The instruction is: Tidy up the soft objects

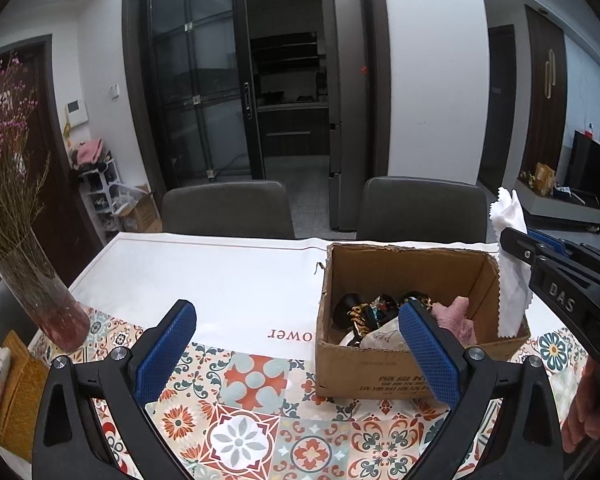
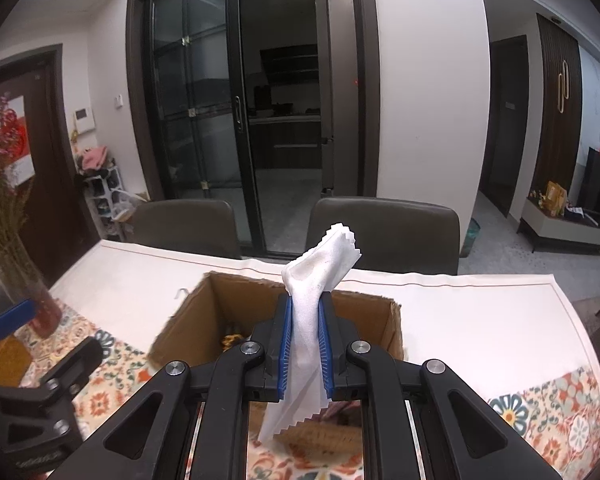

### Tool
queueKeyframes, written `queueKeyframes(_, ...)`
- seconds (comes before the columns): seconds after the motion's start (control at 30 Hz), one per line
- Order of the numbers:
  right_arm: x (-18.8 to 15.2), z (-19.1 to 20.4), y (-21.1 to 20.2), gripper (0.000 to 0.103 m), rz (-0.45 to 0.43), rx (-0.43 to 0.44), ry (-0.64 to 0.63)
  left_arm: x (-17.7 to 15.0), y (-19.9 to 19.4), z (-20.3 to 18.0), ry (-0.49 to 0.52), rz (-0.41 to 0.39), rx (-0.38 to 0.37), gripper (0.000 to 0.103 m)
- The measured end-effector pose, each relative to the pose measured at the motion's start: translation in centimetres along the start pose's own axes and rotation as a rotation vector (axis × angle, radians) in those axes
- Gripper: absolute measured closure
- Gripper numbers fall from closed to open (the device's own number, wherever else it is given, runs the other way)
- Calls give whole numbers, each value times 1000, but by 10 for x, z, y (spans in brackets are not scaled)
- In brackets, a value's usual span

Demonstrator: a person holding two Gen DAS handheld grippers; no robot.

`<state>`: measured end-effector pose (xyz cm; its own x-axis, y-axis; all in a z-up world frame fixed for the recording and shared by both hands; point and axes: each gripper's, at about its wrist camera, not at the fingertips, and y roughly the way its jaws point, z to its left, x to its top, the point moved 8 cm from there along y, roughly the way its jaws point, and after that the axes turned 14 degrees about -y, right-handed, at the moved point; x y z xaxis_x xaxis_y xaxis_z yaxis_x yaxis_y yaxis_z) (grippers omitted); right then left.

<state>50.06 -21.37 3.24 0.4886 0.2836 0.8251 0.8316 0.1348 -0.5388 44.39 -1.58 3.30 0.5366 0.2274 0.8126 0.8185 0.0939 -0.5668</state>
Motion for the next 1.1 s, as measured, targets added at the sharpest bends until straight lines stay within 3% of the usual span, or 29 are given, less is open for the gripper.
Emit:
queueKeyframes(0.4, -23, 0, 61, 87, 152, 35, 23, -11, 30, 8, 11, 47, 78, 0)
queueKeyframes(0.47, -28, 1, 67, 84, 180, 51, 34, -13, 33, 8, 16, 54, 81, 0)
queueKeyframes(0.53, -31, 0, 72, 67, 200, 55, 42, -13, 34, 7, 19, 54, 84, 0)
queueKeyframes(0.57, -32, -1, 73, 64, 204, 50, 44, -13, 35, 8, 23, 53, 89, 0)
queueKeyframes(0.8, -39, -8, 64, 61, 216, 15, 52, -13, 35, 9, 33, 52, 94, 0)
queueKeyframes(1.1, -47, -11, 16, 61, 206, -24, 98, -15, 14, 6, 37, 38, 48, 0)
